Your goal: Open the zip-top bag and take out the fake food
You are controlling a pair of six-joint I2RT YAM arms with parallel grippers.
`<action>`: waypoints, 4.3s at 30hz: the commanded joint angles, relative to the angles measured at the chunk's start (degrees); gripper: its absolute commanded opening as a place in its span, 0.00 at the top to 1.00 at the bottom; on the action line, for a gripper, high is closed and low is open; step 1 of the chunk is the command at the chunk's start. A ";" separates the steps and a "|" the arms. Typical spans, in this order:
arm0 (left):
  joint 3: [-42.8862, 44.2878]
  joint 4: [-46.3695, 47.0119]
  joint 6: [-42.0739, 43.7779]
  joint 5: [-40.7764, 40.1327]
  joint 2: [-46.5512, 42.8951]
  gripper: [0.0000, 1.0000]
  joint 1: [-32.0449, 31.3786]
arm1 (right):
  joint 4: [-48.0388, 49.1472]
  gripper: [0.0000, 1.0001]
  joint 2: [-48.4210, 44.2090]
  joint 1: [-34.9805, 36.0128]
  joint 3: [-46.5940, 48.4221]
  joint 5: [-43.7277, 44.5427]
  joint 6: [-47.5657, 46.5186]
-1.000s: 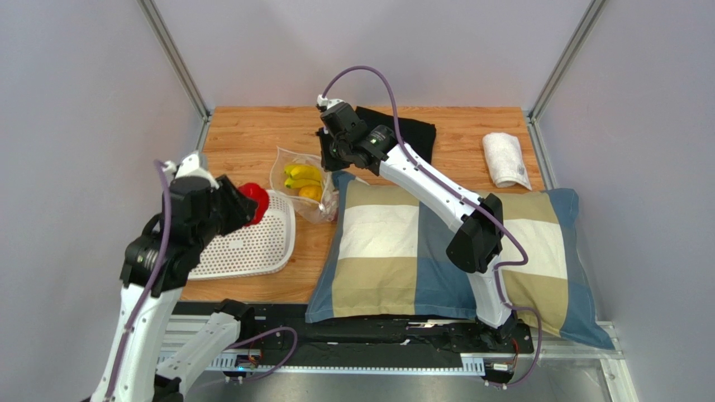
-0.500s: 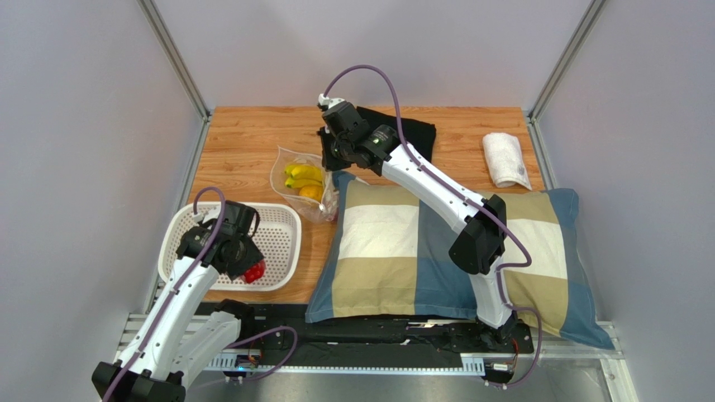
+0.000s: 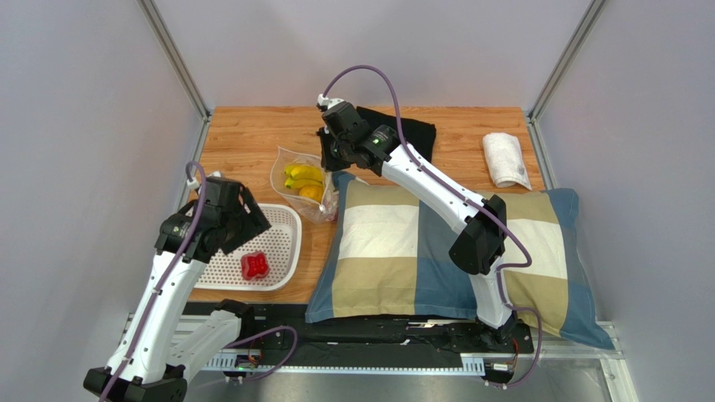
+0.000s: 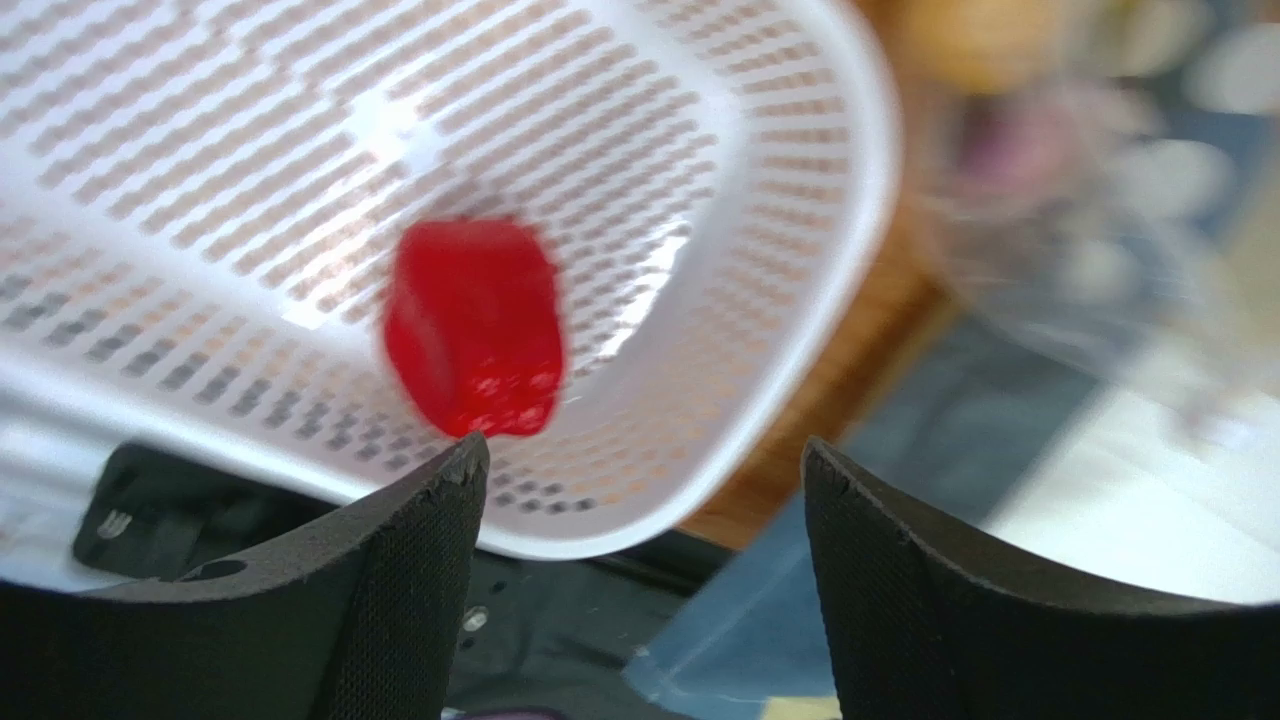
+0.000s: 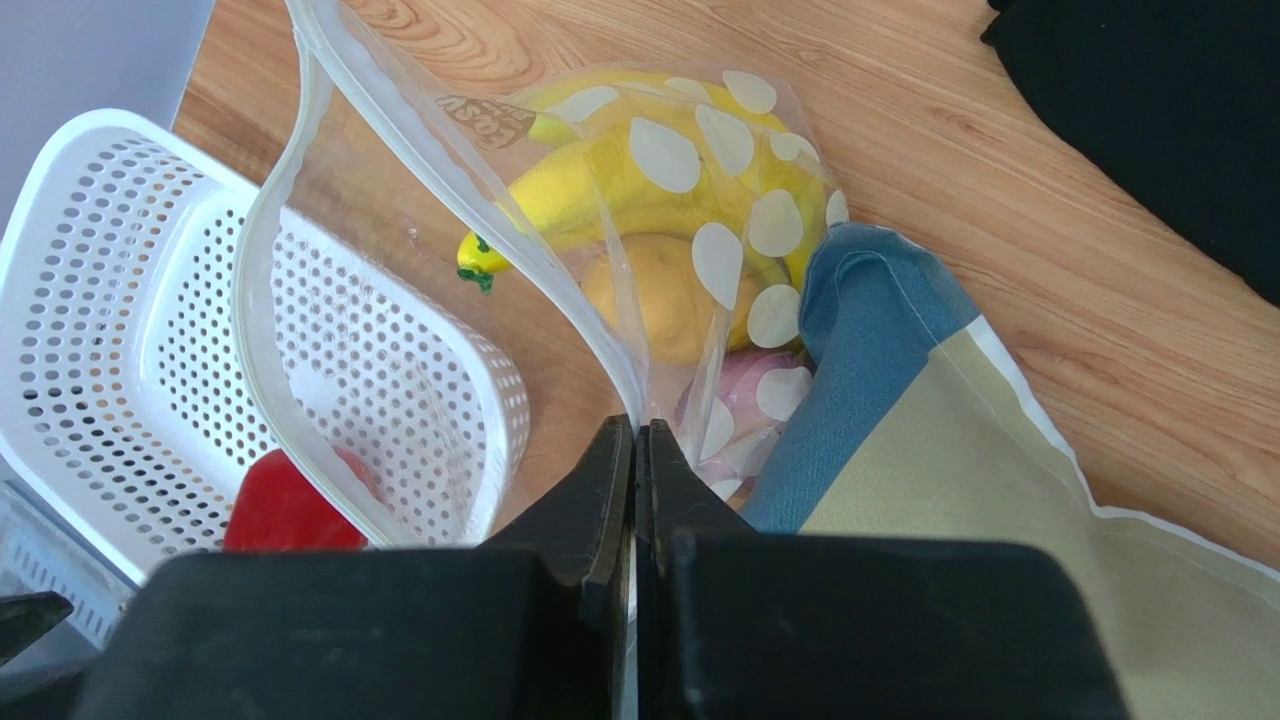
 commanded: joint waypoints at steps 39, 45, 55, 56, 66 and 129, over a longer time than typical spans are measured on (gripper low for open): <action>20.57 25.94 16.74 18.60 50.74 0.36 0.48 | 0.47 1.00 2.08 -2.44 6.85 -6.73 7.49; 23.73 22.34 11.99 16.23 57.07 0.27 0.56 | 1.17 1.00 4.02 -2.97 7.91 -8.93 9.95; 20.66 31.56 9.00 16.75 60.40 0.18 0.65 | 1.52 1.00 3.93 -3.23 4.66 -9.11 9.78; 20.57 32.17 8.65 16.66 60.76 0.18 0.74 | 1.61 1.00 3.84 -3.23 4.40 -9.11 9.60; 17.23 39.04 13.21 15.08 58.66 0.68 1.44 | 1.61 1.00 2.26 -4.37 0.71 -8.93 7.41; -8.97 5.03 0.10 13.76 7.68 0.02 5.05 | -0.59 1.00 3.31 -4.29 7.73 -8.93 4.94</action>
